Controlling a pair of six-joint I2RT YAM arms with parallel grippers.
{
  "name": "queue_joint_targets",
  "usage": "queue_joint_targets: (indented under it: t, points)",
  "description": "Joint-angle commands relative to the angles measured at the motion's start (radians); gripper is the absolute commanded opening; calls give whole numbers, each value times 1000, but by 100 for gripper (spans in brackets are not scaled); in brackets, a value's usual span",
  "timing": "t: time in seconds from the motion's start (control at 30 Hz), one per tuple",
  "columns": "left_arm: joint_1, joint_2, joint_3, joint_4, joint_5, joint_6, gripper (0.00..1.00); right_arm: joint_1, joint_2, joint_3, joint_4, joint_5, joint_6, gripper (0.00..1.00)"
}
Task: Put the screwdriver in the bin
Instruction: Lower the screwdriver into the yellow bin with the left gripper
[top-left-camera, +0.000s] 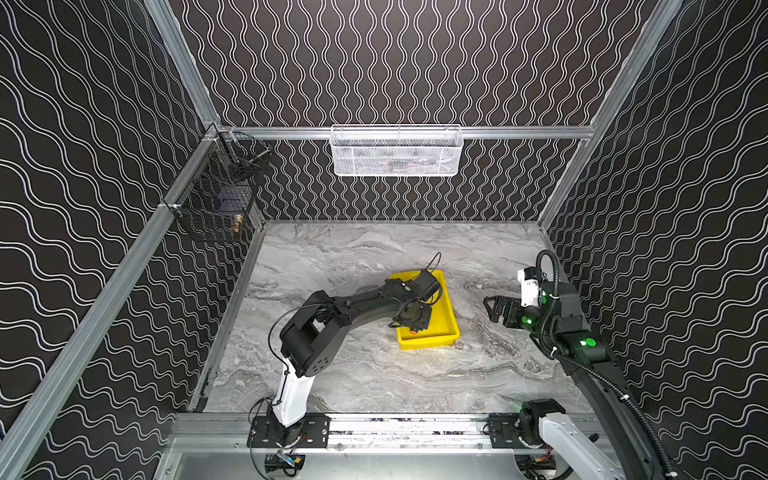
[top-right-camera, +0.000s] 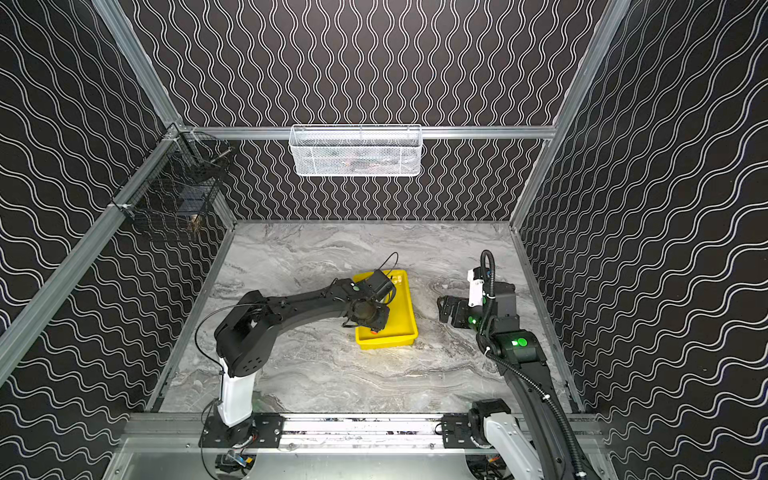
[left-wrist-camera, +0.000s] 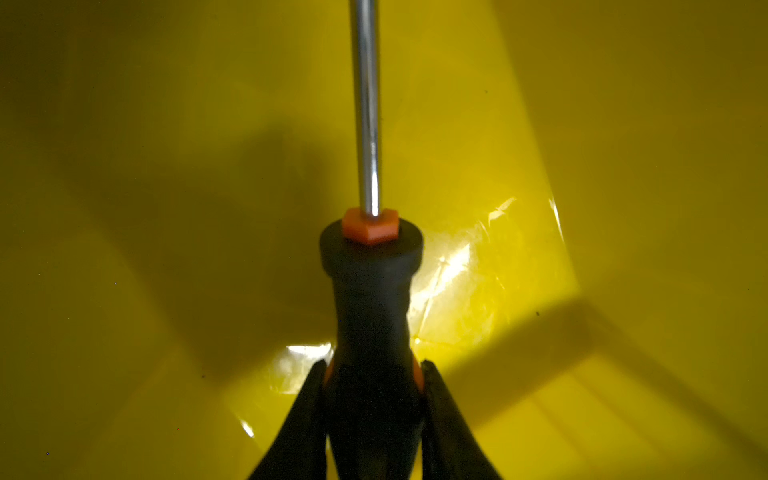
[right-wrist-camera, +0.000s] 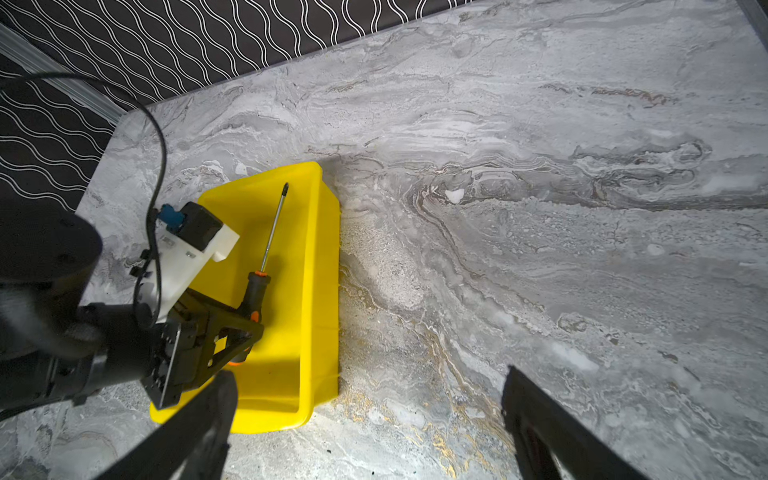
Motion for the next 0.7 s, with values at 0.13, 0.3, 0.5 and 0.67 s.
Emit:
queue_joint_targets:
  t: [0.13, 0.3, 0.5, 0.67]
  points:
    - [-52, -4, 15, -15, -24, -8, 0, 2, -4, 2, 1, 14, -13, 99]
    - [-68, 11, 35, -28, -28, -5, 1, 2, -21, -8, 9, 13, -5, 99]
    - [-73, 34, 37, -27, -29, -9, 2, 2, -24, -7, 7, 12, -6, 99]
    - [-74, 51, 44, -25, -23, -10, 5, 1, -26, -7, 6, 10, -6, 99]
